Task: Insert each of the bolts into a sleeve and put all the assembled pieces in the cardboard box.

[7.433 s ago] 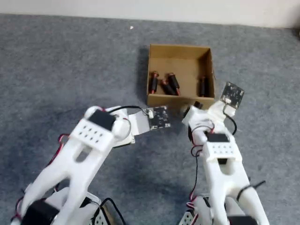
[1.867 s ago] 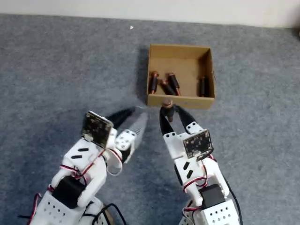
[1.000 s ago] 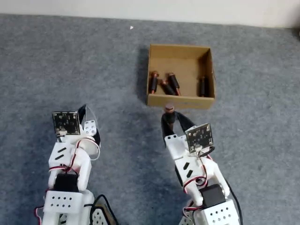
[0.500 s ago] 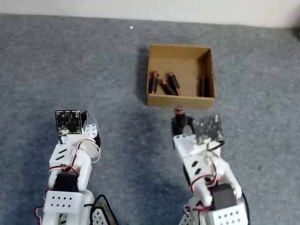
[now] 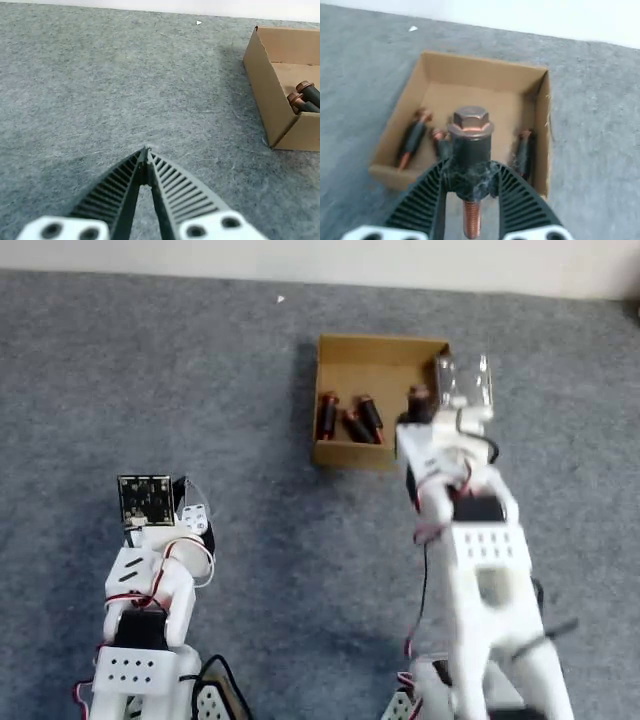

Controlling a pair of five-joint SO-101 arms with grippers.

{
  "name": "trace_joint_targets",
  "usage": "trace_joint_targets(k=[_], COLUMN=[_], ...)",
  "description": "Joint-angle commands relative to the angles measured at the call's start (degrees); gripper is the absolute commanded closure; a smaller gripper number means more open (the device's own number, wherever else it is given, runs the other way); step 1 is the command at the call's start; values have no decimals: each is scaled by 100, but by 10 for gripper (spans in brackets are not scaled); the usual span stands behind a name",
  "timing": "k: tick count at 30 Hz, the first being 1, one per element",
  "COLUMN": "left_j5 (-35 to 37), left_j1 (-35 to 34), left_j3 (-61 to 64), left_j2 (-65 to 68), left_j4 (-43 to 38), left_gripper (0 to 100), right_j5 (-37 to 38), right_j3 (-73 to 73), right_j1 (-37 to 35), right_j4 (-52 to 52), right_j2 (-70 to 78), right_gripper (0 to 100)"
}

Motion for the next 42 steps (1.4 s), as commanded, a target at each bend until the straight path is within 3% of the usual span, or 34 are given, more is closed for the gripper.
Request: trace_joint_targets(k=[1,9,13,26,33,42], left_j5=[-62,-62,-62,-62,-62,-62], left_j1=[-31,-31,-31,-31,-31,-31], left_j3=[171,171,171,171,171,171], left_j2=[-4,-4,-4,-4,-4,-4], left_j4=[26,26,26,26,26,26], left_gripper=[976,976,976,976,976,976], right_j5=[-79,-79,-79,-79,-53,-79], right_j3=[-945,-2132,-2571,-2897,-2747,-910], right_j1=[198,251,259,242,233,224], right_j4=[-743,-1182,-1156,-1147,-1042,-215], right_j2=[1086,3160,3820,4734,4198,1481], right_gripper=[995,994,940,913,918,918])
